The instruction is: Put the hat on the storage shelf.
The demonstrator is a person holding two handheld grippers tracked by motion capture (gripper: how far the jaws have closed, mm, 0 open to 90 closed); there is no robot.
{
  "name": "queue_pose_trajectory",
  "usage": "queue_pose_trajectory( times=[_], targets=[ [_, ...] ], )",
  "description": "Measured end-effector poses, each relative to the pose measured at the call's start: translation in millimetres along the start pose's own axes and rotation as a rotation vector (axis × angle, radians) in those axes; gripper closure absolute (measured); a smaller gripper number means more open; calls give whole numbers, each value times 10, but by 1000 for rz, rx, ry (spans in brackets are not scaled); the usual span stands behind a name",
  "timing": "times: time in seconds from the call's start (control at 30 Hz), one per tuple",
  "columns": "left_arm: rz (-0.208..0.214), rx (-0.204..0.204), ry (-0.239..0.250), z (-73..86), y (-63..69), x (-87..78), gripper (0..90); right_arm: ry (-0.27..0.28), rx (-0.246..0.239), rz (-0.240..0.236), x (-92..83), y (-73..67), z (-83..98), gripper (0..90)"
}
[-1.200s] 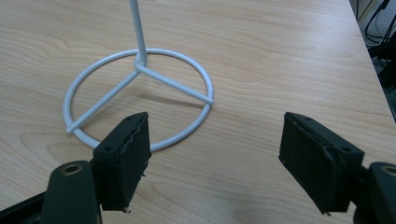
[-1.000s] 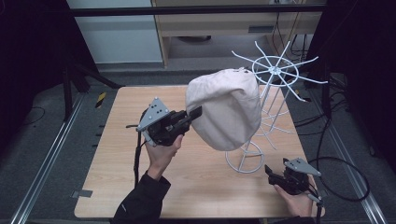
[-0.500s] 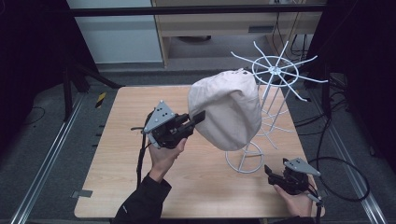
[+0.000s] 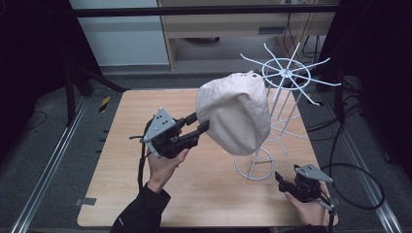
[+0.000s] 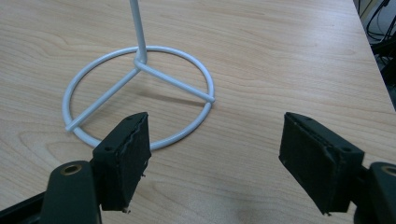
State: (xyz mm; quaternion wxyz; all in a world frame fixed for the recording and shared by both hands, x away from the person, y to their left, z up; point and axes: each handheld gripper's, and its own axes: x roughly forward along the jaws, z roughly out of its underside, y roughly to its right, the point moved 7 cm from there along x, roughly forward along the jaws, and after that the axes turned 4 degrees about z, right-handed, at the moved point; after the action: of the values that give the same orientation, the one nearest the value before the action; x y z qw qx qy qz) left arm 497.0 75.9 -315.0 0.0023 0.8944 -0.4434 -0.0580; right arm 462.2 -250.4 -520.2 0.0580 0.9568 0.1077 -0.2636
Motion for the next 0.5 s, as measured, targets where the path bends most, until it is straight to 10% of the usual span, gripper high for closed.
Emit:
queue_pose_trajectory(
  times=[0.5],
  targets=[
    [-100, -27, -104, 284, -171, -523, 402, -6, 3, -1, 5, -24, 2, 241]
  ],
)
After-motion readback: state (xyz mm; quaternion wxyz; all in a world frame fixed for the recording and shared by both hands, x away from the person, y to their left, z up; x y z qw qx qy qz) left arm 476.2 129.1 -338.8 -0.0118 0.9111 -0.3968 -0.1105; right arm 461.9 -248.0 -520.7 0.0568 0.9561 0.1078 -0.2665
